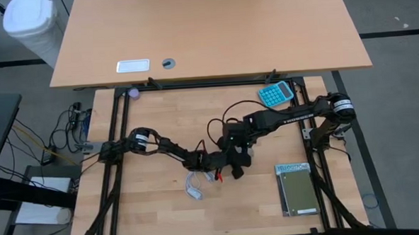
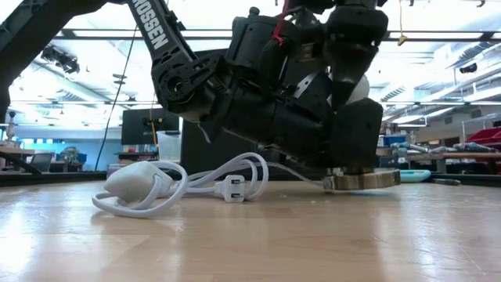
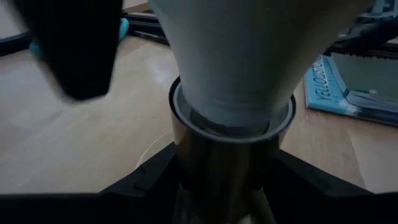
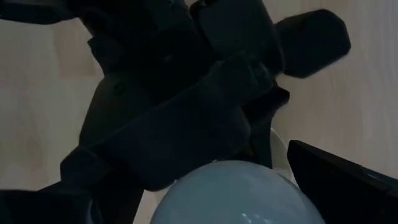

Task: Screw lightbulb
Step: Insert the lightbulb into the socket

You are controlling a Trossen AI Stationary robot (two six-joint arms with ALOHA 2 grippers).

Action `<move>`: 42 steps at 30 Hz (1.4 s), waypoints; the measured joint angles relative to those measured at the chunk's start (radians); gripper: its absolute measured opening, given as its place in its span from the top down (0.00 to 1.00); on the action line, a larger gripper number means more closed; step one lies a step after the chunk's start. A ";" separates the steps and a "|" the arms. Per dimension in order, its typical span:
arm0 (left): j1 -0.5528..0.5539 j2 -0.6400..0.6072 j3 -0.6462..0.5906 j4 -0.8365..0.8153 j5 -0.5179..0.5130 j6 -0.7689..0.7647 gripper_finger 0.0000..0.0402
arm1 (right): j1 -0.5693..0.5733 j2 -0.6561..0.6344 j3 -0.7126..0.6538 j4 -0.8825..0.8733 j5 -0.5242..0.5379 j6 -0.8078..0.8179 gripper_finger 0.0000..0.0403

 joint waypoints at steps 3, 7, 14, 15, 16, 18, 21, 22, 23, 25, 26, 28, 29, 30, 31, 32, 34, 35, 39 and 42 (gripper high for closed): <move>0.000 -0.001 0.002 -0.001 0.001 0.001 0.49 | 0.000 -0.003 0.001 -0.002 0.000 -0.034 0.07; 0.000 -0.001 0.002 -0.005 0.000 0.001 0.49 | 0.000 -0.003 0.001 -0.012 0.009 -0.069 0.07; 0.002 -0.003 0.002 -0.057 -0.019 0.000 0.49 | -0.001 -0.005 0.000 -0.039 0.018 -0.077 0.07; 0.003 -0.003 0.002 -0.071 -0.019 -0.003 0.49 | 0.000 -0.006 0.000 -0.040 0.018 -0.077 0.07; 0.005 -0.003 0.002 -0.081 -0.020 -0.006 0.49 | 0.000 -0.006 0.000 -0.040 0.018 -0.077 0.07; 0.006 -0.003 0.002 -0.091 -0.021 -0.005 0.49 | -0.001 -0.006 0.000 -0.040 0.019 -0.077 0.07; 0.006 -0.003 0.002 -0.092 -0.021 -0.004 0.49 | 0.000 -0.006 0.000 -0.040 0.018 -0.077 0.07; 0.006 -0.003 0.002 -0.093 -0.021 -0.004 0.49 | 0.000 -0.006 0.000 -0.041 0.018 -0.077 0.07; 0.006 -0.003 0.002 -0.094 -0.021 -0.004 0.49 | 0.000 -0.007 0.000 -0.041 0.018 -0.077 0.07; 0.006 -0.003 0.002 -0.095 -0.021 -0.004 0.49 | 0.000 -0.007 0.000 -0.041 0.018 -0.075 0.07; 0.006 -0.003 0.002 -0.095 -0.021 -0.004 0.49 | 0.000 -0.007 0.000 -0.041 0.018 -0.075 0.07; 0.006 -0.003 0.002 -0.097 -0.021 -0.003 0.49 | 0.000 -0.007 0.010 -0.053 0.022 -0.077 0.07; 0.006 -0.003 0.002 -0.097 -0.021 -0.003 0.49 | 0.000 -0.007 0.019 -0.055 0.030 -0.081 0.07; 0.006 -0.003 0.002 -0.097 -0.021 -0.003 0.49 | 0.000 -0.007 0.028 -0.057 0.035 -0.086 0.07; 0.006 -0.003 0.001 -0.098 -0.021 -0.003 0.49 | 0.000 -0.007 0.037 -0.061 0.042 -0.091 0.07; 0.006 -0.003 0.001 -0.098 -0.021 -0.003 0.49 | 0.001 -0.008 0.048 -0.068 0.048 -0.098 0.07; 0.006 -0.003 0.001 -0.098 -0.021 -0.002 0.49 | 0.005 -0.012 0.062 -0.080 0.061 -0.119 0.07; 0.006 -0.003 0.001 -0.098 -0.021 -0.002 0.49 | 0.007 -0.012 0.067 -0.085 0.066 -0.128 0.07; 0.006 -0.003 0.000 -0.098 -0.022 -0.001 0.49 | 0.024 -0.012 0.081 -0.112 0.073 -0.197 0.07; 0.006 -0.003 -0.001 -0.098 -0.022 -0.001 0.49 | 0.041 -0.013 0.082 -0.130 0.096 -0.283 0.07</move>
